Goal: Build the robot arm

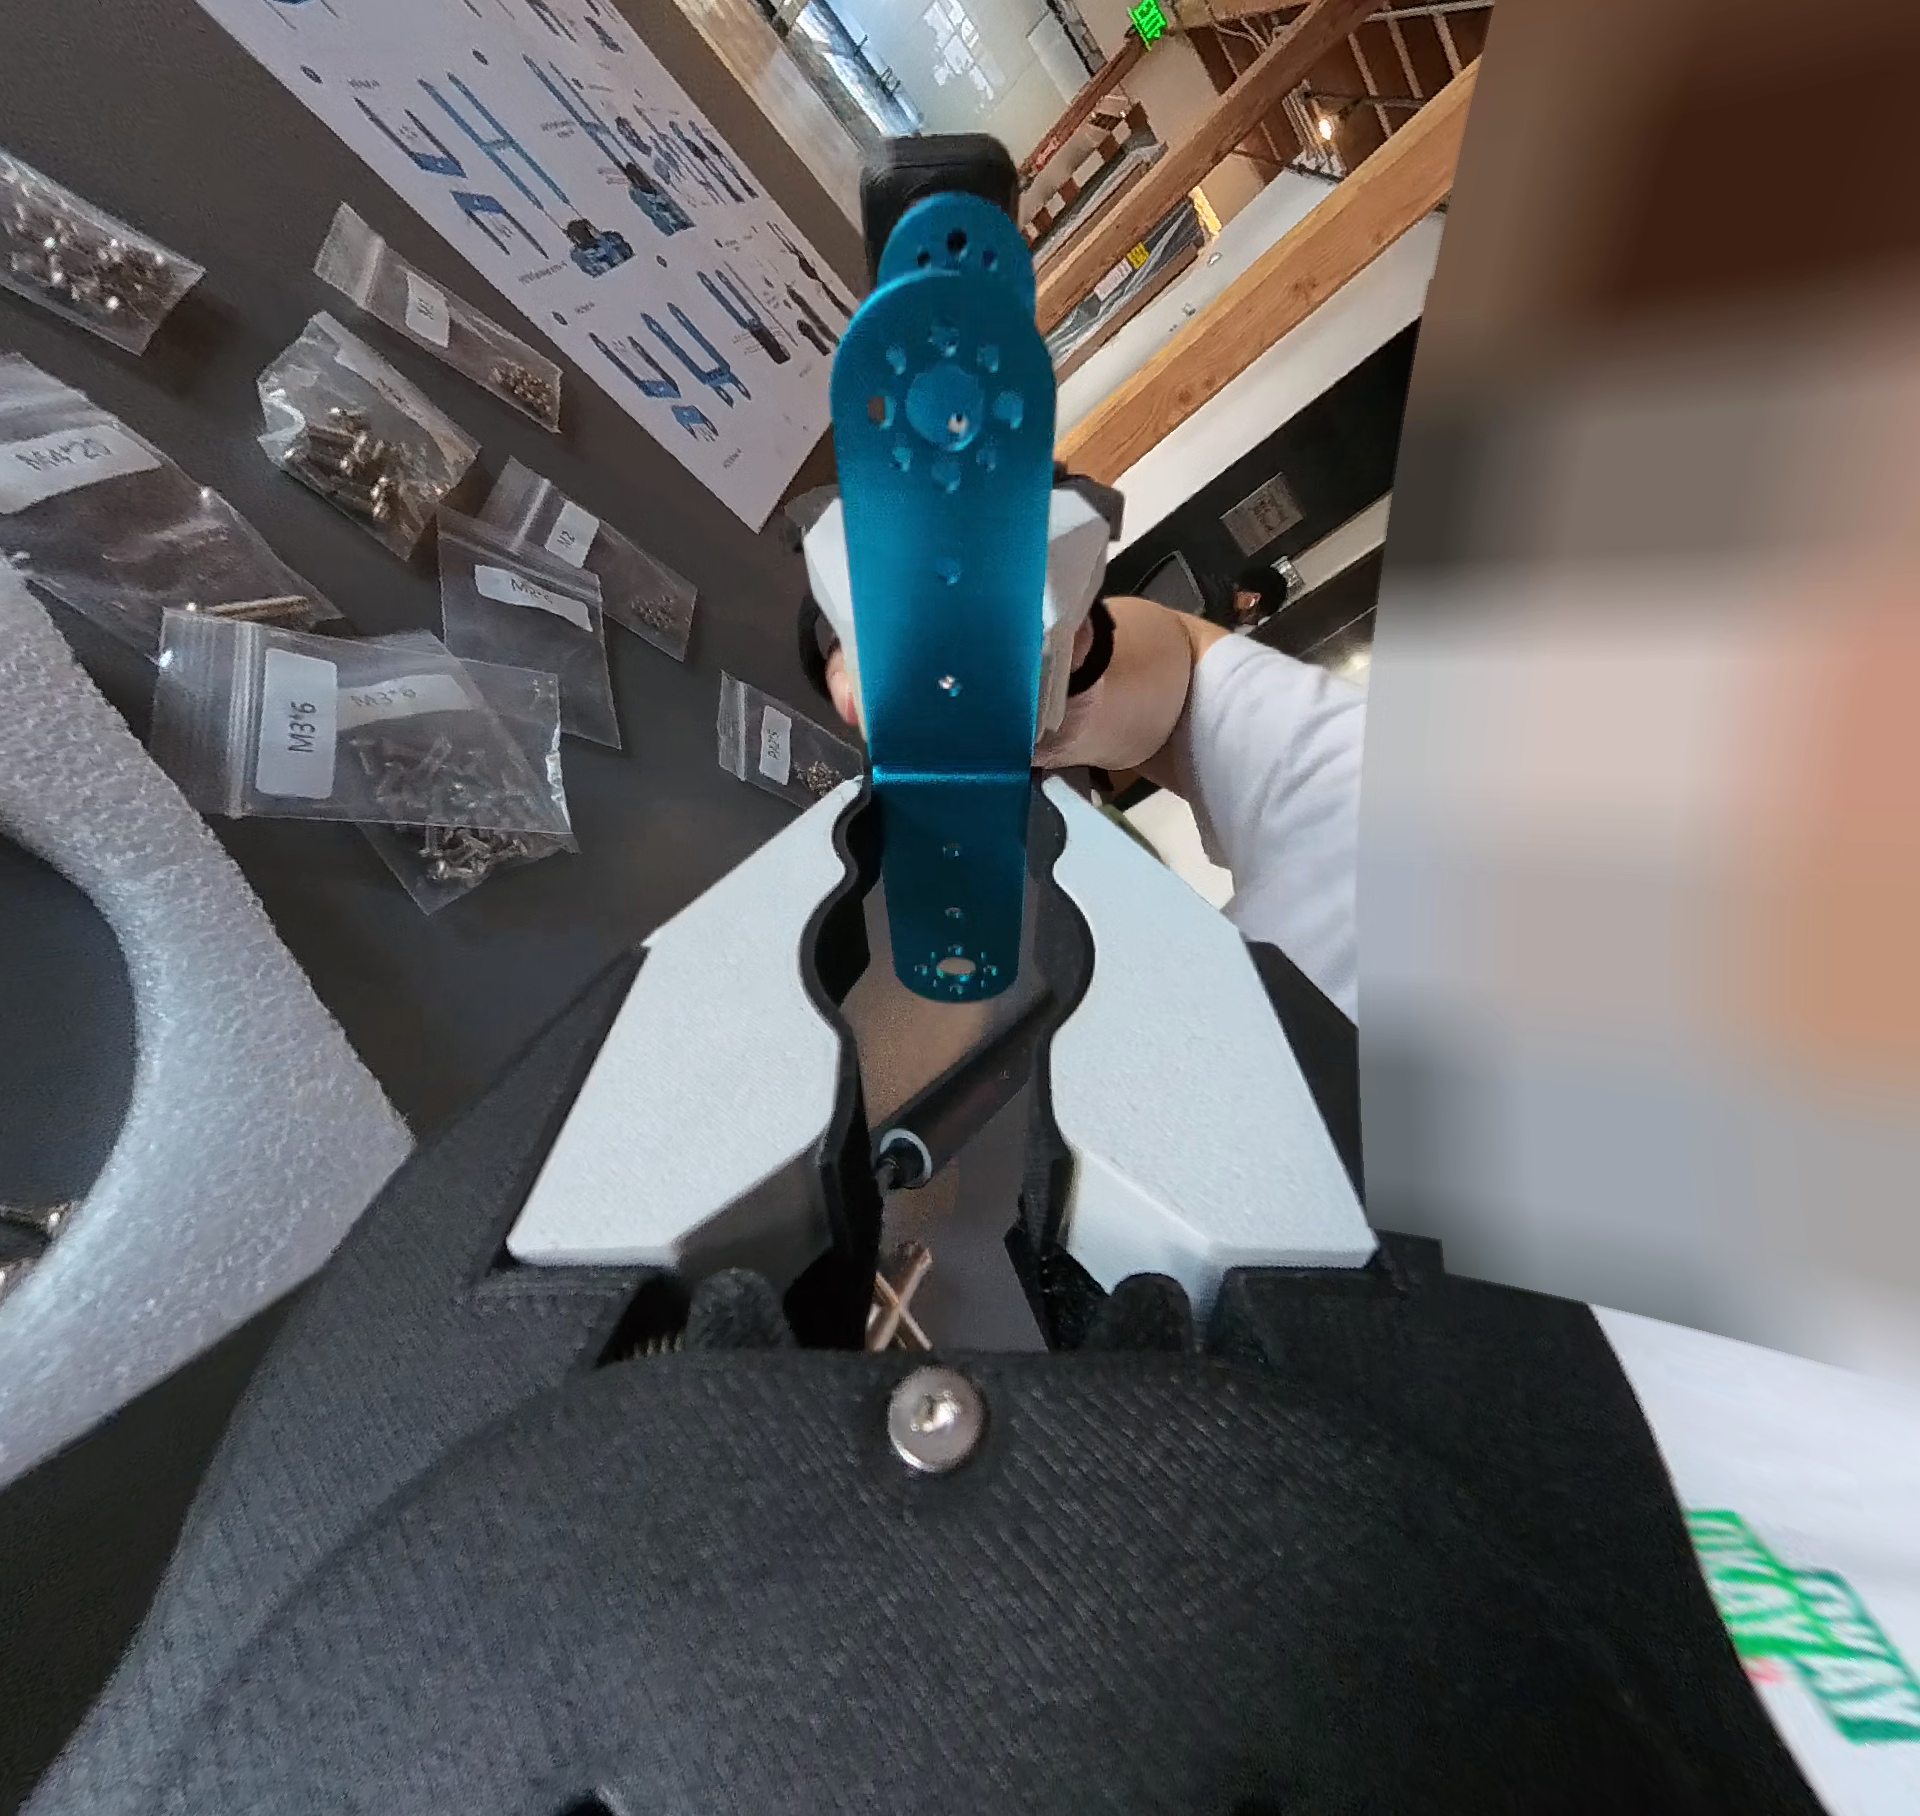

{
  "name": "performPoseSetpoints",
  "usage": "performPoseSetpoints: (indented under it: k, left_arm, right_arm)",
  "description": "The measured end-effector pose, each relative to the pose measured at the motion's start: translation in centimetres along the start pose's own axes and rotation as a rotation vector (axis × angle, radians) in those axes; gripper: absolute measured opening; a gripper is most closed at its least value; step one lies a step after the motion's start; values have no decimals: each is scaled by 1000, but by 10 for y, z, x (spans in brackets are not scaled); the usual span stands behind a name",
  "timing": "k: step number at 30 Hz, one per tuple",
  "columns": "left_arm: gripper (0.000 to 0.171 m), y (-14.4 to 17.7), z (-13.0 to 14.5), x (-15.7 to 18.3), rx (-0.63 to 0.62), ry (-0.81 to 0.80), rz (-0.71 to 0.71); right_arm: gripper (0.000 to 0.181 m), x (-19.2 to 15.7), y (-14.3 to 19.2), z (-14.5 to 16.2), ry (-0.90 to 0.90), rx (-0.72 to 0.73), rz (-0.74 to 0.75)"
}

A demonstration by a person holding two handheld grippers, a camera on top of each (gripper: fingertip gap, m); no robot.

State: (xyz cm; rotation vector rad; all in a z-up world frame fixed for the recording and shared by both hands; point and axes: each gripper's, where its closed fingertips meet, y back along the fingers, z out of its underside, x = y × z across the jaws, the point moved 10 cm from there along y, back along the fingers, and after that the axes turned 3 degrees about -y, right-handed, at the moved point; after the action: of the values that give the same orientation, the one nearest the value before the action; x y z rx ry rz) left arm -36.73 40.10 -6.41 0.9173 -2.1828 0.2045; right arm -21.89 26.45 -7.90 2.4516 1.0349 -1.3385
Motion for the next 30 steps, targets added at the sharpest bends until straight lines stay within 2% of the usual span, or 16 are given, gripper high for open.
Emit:
performPoseSetpoints:
  k: [3,6,10,14,21,30]
  left_arm:
    - [26,1,-9,11,36,-69,48]
    - [26,6,-21,49,41,-244,30]
    - [26,19,-27,107,-13,-533,-47]
    - [26,30,-29,141,-9,-648,-84]
    - [26,49,-29,158,-28,-696,-115]
    - [26,97,-30,149,-78,-688,-108]
  right_arm:
    - [25,-22,-2,-10,116,5,37]
    - [25,-60,-9,-22,237,-38,0]
    - [25,-118,-23,-20,550,-136,-25]
    - [25,-149,-31,-13,708,-155,-33]
    - [25,-161,-48,-8,782,-149,-50]
    - [25,-152,-94,1,788,-141,-4]
